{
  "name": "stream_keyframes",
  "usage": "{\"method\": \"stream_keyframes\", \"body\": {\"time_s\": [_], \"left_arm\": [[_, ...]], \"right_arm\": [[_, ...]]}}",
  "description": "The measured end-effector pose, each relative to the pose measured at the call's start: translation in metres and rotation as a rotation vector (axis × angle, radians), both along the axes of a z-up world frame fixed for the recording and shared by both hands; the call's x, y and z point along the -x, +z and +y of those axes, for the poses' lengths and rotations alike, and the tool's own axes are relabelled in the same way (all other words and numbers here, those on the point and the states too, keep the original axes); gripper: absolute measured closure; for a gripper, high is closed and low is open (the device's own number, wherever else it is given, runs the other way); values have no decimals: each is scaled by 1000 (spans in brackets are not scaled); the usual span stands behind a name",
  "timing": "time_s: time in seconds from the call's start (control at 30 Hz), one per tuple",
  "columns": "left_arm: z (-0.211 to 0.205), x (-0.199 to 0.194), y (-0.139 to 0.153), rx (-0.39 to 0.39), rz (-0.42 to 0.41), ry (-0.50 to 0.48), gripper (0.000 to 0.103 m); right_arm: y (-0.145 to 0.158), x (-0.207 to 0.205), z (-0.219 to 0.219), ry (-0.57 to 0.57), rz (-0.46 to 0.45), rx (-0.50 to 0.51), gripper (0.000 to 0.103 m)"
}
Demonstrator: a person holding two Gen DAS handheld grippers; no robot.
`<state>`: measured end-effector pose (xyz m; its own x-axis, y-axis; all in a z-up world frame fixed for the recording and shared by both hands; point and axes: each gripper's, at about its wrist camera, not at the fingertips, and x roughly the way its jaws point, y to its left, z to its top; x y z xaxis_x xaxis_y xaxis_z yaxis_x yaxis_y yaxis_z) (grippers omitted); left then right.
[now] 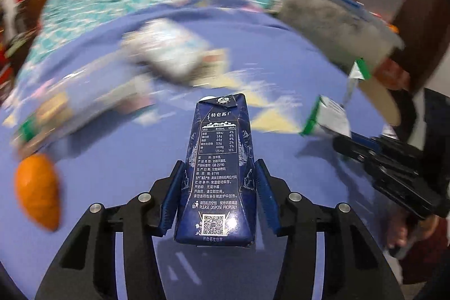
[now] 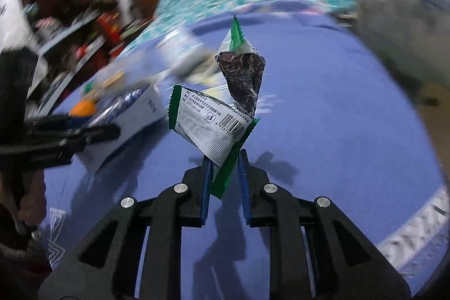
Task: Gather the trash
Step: 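Carry the carton and wrapper to the bin and release both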
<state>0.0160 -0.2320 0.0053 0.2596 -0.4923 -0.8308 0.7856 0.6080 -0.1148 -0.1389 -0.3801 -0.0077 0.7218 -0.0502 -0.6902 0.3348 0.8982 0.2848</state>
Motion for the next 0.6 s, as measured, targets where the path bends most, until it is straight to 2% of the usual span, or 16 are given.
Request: {"method": "stream_keyframes", "body": {"time_s": [0.1,0.27,0.37,0.5,0.57,0.6], "left_arm": [[-58,19,1,10,46,-115,56],[-178,69,2,1,47,-314,56],[-234,89,1,4,63,-379,55],[-306,114,-6,-7,59,-429,55],[-328,120,-12,-19,38,-420,55],[-335,121,-15,-24,36,-414,53]], "right_arm": [[-3,34,-56,-148,-3,-21,82],[-5,89,-139,-360,-12,-66,82],[-13,111,-180,-452,16,-84,82],[-29,126,-217,-512,61,-105,79],[-35,130,-228,-542,73,-120,67],[-36,134,-232,-556,62,-137,53]]}}
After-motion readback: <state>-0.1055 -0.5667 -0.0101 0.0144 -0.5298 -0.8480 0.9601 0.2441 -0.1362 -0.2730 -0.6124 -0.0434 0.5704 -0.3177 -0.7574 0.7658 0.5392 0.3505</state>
